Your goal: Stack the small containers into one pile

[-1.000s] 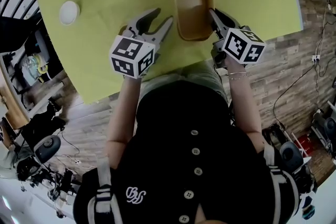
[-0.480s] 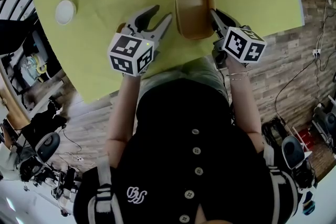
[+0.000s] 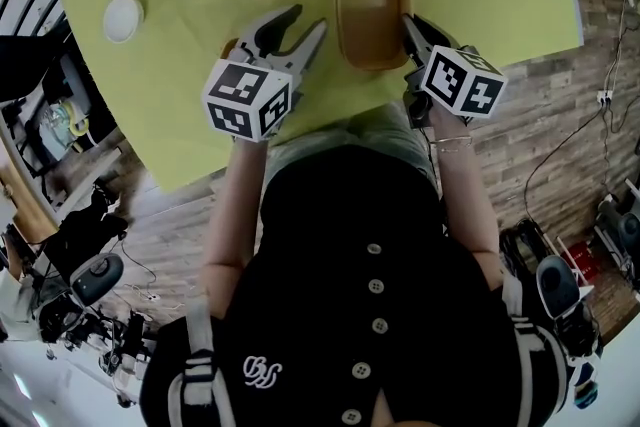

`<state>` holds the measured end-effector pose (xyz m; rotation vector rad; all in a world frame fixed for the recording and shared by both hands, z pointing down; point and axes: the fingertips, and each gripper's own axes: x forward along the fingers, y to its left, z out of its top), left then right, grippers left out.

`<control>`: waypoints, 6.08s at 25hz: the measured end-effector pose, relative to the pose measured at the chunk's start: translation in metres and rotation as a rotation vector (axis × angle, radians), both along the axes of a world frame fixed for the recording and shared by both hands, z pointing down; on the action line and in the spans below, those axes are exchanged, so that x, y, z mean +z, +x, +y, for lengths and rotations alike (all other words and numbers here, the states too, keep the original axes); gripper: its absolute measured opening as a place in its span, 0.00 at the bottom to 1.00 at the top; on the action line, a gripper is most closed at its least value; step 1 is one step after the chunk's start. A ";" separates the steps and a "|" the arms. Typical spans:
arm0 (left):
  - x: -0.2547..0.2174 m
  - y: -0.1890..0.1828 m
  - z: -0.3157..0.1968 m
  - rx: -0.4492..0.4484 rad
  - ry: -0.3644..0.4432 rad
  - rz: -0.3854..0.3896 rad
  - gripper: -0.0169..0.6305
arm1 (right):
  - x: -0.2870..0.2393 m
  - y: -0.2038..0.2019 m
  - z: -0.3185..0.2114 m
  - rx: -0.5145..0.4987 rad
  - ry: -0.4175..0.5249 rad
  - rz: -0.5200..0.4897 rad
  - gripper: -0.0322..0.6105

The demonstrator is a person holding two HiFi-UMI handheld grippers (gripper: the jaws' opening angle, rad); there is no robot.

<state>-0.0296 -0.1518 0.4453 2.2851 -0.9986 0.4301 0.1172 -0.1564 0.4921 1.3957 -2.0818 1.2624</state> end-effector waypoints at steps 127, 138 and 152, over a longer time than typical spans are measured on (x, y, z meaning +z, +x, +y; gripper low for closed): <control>0.012 -0.090 0.037 -0.221 -0.161 0.145 0.08 | -0.042 -0.098 0.034 -0.591 0.253 -0.075 0.07; -0.006 -0.043 0.002 -0.258 -0.125 0.203 0.08 | -0.052 -0.051 0.024 -0.436 0.266 -0.090 0.07; -0.007 0.012 -0.008 -0.292 -0.164 0.268 0.08 | -0.042 0.004 0.018 -0.256 0.244 -0.090 0.07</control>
